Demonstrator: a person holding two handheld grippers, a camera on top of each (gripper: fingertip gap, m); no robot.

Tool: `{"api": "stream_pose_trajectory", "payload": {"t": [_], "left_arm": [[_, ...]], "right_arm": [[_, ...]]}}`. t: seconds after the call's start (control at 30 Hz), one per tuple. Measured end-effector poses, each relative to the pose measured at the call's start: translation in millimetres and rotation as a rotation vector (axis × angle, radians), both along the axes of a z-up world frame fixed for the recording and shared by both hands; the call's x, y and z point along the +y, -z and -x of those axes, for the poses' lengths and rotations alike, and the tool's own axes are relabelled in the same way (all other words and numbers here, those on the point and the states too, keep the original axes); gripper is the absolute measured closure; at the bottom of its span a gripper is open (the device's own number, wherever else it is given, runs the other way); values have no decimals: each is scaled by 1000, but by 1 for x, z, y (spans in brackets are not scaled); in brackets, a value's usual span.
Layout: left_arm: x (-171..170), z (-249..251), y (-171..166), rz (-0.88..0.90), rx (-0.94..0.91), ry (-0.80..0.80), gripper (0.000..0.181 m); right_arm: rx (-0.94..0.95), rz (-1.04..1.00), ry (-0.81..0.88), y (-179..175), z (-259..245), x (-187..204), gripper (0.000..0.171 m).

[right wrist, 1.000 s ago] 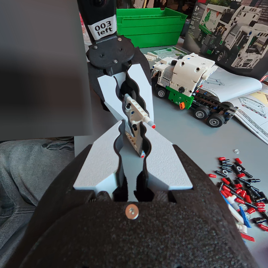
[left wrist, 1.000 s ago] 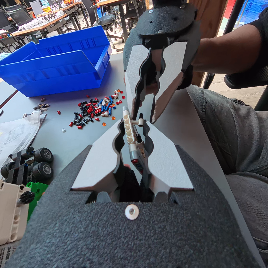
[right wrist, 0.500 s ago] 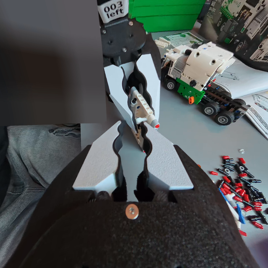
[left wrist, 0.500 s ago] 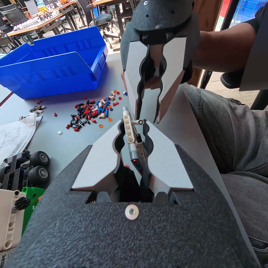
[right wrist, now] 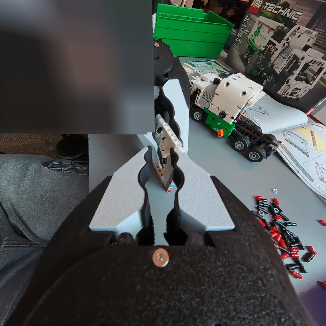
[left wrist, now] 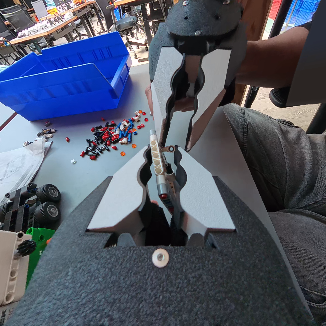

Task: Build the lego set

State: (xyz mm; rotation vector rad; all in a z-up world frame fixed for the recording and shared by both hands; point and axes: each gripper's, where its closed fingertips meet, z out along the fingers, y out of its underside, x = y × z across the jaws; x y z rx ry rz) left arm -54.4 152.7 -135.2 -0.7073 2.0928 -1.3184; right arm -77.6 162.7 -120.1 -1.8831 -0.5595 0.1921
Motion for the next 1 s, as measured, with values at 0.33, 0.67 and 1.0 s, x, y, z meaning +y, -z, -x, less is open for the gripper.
{"api": "stream_pose_trajectory", "payload": {"t": [0.33,0.67,1.0], "left_arm": [[7,0,0,65,34,6,160],[2,7,-1,32,23,43,160],[1,5,0,26,22,24,159]], "right_arm": [[-166,-15,-17,4,-3,-7,148],[-621,-17,49,20,4,-9,124],[-636,-88,100,15,5,0,134]]}}
